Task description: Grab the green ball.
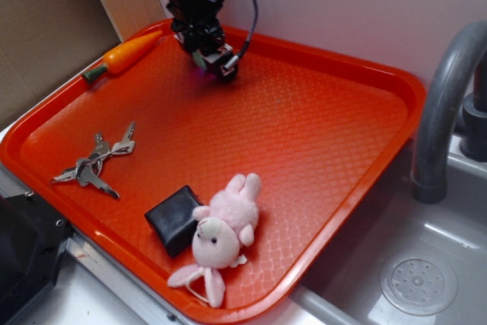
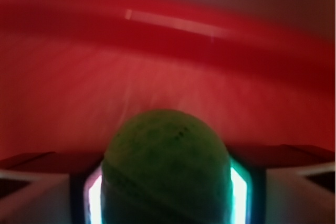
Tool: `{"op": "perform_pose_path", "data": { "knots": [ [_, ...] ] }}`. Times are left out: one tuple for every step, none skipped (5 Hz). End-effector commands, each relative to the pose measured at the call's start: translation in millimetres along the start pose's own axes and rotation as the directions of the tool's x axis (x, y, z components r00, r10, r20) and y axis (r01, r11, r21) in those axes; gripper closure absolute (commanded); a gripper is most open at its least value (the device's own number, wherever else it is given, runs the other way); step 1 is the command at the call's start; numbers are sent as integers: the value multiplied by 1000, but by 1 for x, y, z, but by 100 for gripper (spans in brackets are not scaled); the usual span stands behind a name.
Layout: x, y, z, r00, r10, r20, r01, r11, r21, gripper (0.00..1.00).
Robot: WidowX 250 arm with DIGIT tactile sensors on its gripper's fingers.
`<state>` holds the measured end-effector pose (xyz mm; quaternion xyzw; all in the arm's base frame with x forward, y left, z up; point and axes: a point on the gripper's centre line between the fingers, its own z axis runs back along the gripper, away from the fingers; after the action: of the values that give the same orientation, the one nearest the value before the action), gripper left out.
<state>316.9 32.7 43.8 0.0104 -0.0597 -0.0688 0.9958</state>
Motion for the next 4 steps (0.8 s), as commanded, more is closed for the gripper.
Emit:
{"op": "perform_pose_path", "data": {
  "knots": [
    [-4,-49,125,995,85,51,-80,993,-87,100],
    [-2,-64,172,994,101,41,-101,995,-4,75],
    [-8,-64,196,994,102,38,-101,995,-16,100],
    [-12,-66,186,995,89,36,-89,996,-5,100]
  ]
}}
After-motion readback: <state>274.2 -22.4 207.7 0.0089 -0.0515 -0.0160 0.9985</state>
